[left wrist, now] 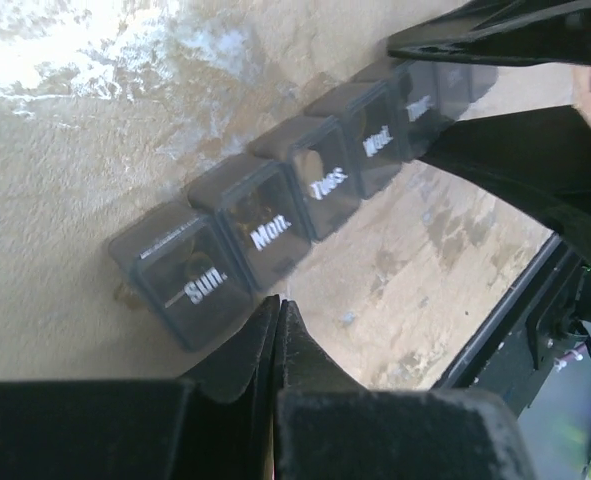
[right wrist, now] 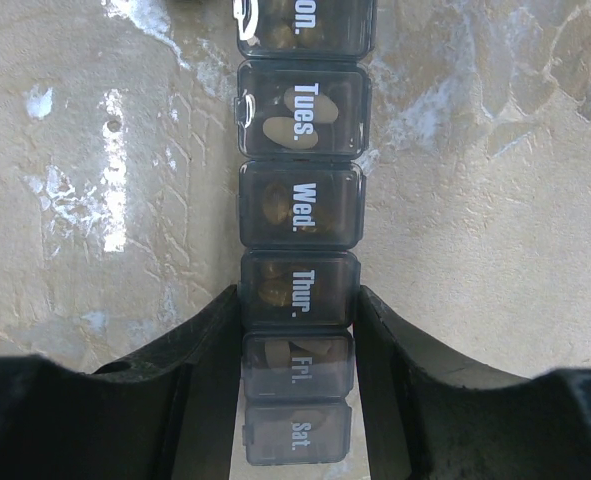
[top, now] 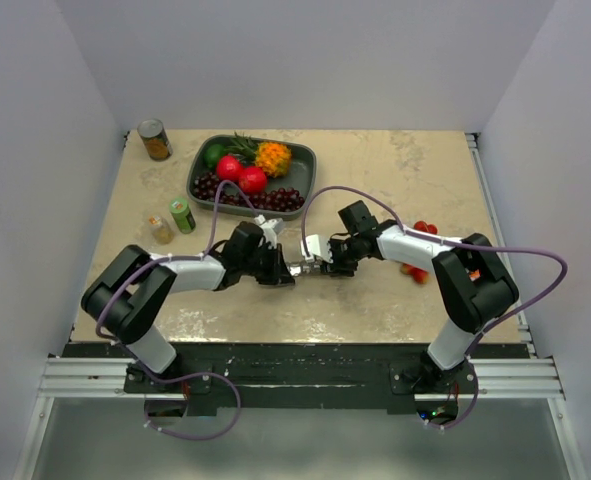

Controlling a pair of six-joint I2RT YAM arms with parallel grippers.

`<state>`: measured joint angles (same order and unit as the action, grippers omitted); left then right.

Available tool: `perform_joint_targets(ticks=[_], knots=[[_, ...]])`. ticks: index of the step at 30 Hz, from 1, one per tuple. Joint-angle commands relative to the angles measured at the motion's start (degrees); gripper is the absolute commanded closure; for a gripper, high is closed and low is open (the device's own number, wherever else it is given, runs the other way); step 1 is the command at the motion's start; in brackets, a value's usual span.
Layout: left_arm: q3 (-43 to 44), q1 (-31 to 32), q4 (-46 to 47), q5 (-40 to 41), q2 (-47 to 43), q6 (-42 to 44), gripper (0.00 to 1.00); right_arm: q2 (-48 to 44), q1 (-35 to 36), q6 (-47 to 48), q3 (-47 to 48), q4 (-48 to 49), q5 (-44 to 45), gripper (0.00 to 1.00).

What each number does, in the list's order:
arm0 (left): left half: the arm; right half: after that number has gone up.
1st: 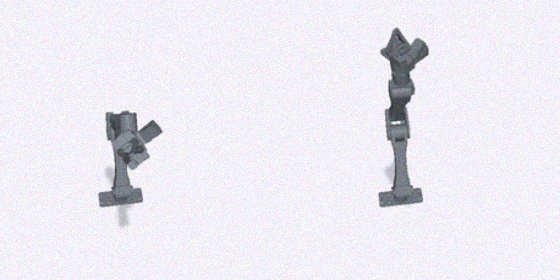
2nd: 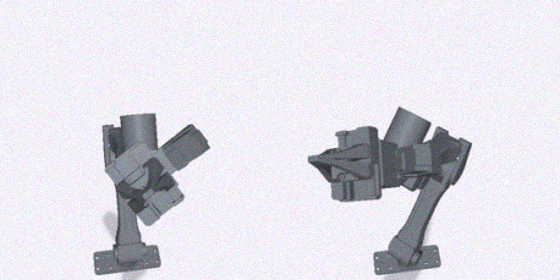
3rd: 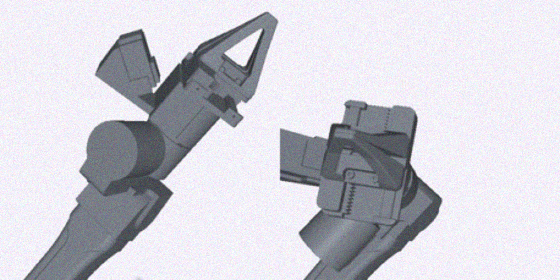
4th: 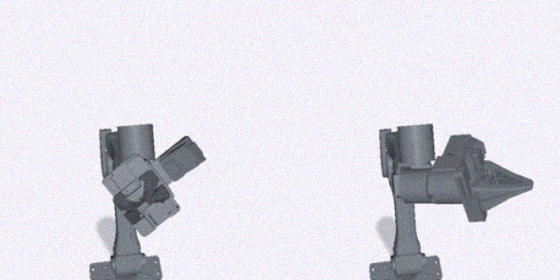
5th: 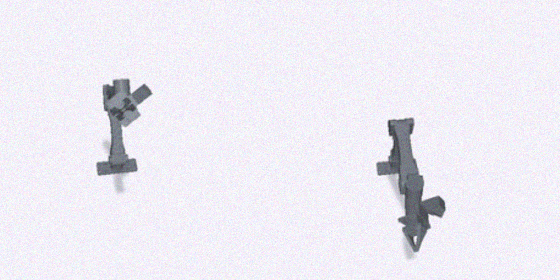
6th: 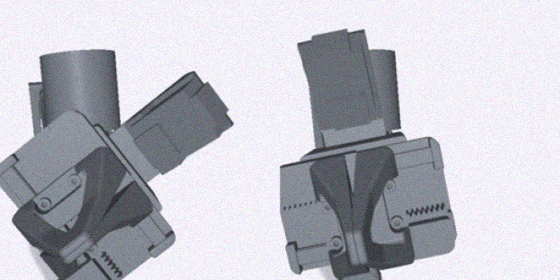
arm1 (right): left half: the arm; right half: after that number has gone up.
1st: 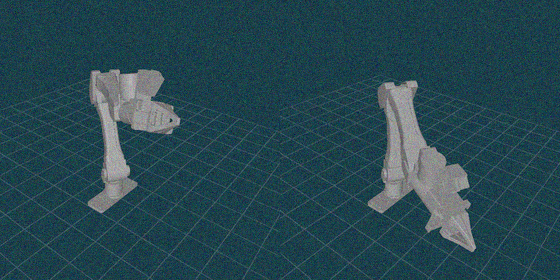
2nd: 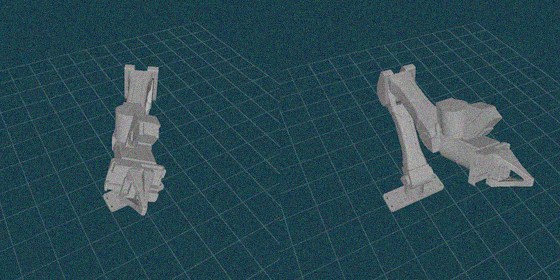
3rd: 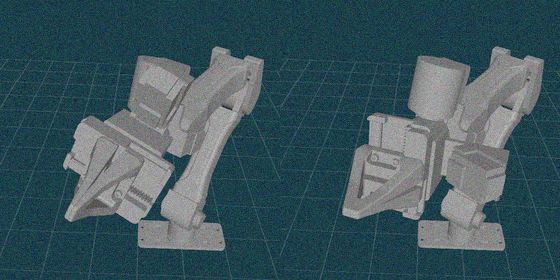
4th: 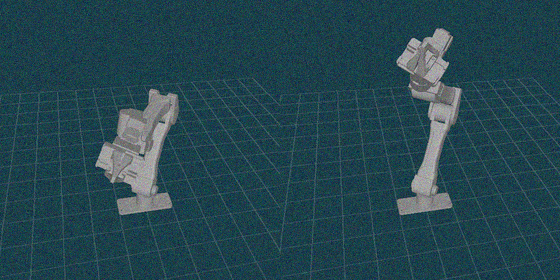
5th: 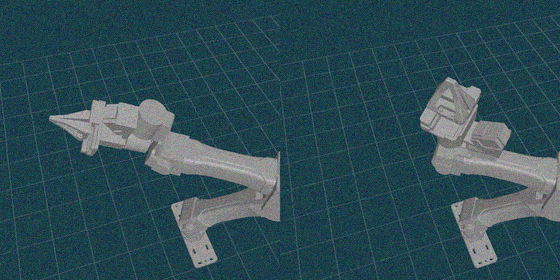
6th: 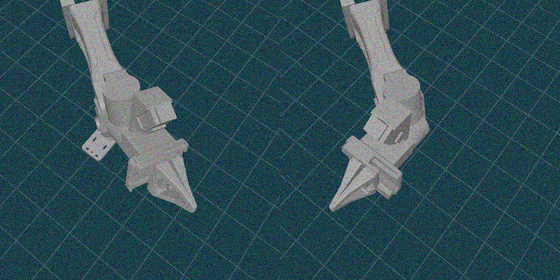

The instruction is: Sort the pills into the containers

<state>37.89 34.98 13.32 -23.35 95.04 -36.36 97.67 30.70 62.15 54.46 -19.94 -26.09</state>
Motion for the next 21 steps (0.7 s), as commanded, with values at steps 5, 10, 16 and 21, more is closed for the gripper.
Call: perform_joint_targets(ticks=[5, 10, 16, 21], knots=[[3.9, -0.4, -5.6, 2.2, -17.0, 3.4, 0.95, 2.3, 0.2, -0.5, 0.4, -2.7, 1.8, 0.58], [3.8, -1.8, -11.5, 8.9, -26.1, 7.9, 0.69, 1.5, 0.1, -3.1, 2.3, -4.3, 0.9, 0.37], [3.5, -7.2, -18.7, 13.5, -41.1, 13.2, 0.29, -4.5, -3.6, -6.7, 6.4, -9.5, -2.5, 0.22], [6.8, -9.2, -23.7, 18.4, -50.8, 17.9, 0.03, -14.7, -8.5, -10.5, 8.8, -15.0, -3.0, 0.07]])
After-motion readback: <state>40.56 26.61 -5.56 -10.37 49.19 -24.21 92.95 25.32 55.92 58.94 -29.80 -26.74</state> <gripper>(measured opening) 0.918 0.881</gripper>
